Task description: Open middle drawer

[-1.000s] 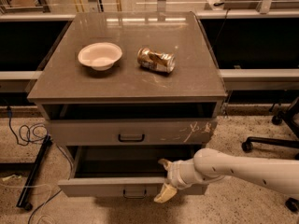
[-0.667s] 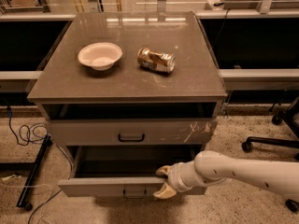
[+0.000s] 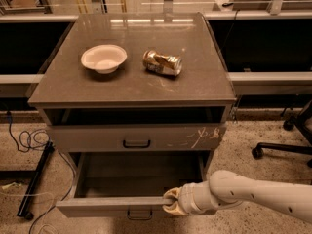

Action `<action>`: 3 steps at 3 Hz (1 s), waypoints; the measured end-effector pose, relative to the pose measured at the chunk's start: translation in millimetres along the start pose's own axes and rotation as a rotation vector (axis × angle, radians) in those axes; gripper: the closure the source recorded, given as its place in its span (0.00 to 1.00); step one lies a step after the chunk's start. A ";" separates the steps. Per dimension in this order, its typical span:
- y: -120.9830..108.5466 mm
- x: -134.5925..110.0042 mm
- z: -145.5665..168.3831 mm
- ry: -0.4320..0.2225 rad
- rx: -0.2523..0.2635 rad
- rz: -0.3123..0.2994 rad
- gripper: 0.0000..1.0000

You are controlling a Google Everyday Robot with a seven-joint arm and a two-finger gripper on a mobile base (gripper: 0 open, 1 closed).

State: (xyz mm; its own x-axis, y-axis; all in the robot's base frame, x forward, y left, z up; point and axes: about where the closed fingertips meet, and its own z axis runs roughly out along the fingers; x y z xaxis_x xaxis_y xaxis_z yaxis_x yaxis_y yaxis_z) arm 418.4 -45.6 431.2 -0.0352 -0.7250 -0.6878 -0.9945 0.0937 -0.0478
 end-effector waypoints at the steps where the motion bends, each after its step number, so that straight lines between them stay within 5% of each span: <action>1: 0.0 0.0 0.0 0.000 0.000 0.000 0.78; 3: 0.0 0.0 0.1 0.000 0.000 0.000 0.31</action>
Offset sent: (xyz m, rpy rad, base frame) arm 0.0000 0.0000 0.0000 0.0000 0.0000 0.0001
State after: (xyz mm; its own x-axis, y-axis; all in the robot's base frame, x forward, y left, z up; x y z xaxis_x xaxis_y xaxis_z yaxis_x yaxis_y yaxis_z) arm 418.4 -45.6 431.2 -0.0352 -0.7250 -0.6879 -0.9945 0.0935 -0.0477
